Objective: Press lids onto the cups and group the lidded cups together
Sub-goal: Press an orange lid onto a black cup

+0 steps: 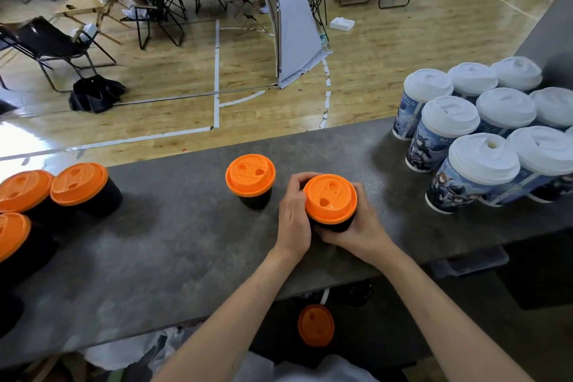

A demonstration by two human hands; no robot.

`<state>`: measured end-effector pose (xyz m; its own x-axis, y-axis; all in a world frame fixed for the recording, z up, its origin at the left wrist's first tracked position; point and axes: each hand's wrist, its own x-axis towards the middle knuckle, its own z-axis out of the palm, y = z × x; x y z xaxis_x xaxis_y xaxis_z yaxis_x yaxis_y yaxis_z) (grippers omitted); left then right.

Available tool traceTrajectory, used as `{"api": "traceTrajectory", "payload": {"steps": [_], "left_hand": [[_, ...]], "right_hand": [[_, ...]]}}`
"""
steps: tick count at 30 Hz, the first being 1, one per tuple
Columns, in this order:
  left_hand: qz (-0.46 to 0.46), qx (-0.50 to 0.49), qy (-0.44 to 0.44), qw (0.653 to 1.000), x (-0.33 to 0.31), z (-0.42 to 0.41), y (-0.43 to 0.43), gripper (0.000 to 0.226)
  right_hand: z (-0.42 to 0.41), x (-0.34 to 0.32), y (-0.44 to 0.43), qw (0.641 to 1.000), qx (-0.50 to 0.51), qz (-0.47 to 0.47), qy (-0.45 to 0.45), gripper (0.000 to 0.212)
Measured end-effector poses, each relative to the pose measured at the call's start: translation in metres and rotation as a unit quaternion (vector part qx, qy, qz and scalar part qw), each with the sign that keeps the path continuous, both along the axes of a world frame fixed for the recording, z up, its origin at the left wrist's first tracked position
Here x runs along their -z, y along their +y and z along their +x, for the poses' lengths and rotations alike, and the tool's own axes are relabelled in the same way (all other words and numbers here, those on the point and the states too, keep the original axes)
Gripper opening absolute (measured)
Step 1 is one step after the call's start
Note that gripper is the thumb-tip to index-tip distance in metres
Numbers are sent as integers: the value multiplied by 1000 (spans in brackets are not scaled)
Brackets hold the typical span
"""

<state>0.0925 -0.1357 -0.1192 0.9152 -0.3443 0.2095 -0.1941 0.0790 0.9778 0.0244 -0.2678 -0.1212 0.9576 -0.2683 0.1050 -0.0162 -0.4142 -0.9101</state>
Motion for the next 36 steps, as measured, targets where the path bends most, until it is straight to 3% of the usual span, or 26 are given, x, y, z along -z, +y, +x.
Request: {"api": "traceTrajectory", "payload": {"steps": [3, 11, 18, 36], "left_hand": [[-8, 13, 15, 1000, -1, -1, -1, 31], [5, 11, -6, 1000, -2, -1, -1, 34], [-11, 4, 4, 1000, -1, -2, -1, 29], [14, -10, -1, 1000, 0, -3, -3, 35]], "right_hand": [[1, 0, -4, 1000, -17, -1, 11, 81], [0, -2, 4, 1000, -20, 0, -3, 97], [0, 1, -4, 1000, -5, 5, -9, 81], [-1, 3, -5, 1000, -2, -2, -5, 80]]}}
